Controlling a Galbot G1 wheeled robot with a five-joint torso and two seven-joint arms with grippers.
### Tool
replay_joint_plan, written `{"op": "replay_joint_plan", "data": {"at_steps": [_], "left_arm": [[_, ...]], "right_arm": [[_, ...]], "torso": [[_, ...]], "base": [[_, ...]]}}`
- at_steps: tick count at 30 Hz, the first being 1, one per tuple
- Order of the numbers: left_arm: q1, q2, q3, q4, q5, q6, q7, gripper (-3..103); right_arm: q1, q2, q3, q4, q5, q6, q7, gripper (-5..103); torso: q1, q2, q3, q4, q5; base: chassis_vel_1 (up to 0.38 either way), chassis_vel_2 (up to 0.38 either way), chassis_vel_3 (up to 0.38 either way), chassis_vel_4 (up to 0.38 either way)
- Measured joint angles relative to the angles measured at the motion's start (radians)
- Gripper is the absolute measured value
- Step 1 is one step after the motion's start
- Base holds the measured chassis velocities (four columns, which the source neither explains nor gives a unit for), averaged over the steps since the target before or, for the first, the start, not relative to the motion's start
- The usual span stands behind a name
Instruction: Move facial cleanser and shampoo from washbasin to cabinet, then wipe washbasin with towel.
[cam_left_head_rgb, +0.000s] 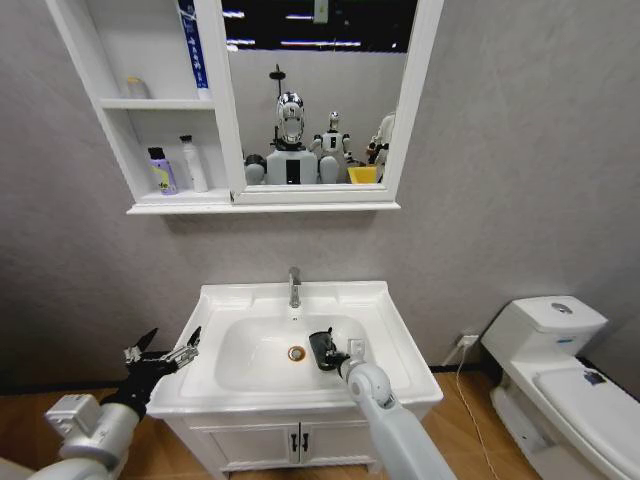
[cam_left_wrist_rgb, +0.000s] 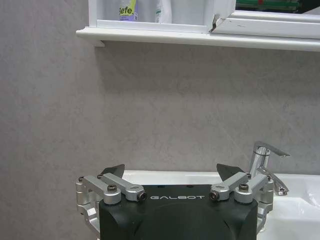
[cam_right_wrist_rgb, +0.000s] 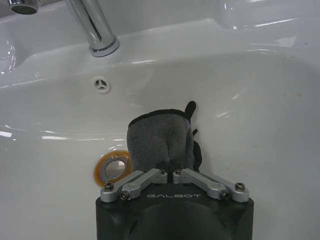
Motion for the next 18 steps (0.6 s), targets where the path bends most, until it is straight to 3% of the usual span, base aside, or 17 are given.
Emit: {"op": "replay_joint_plan", "data": {"at_steps": [18], "left_arm": [[0.0, 0.0, 0.0, 0.0, 0.0, 0.0, 0.0, 100]], "right_arm": [[0.053, 0.067, -0.075, -0.088, 0.03, 0.0, -0.083, 0]], "torso": [[0.0, 0.0, 0.0, 0.0, 0.0001]], "base": [[0.0, 0.0, 0.0, 0.0]]}}
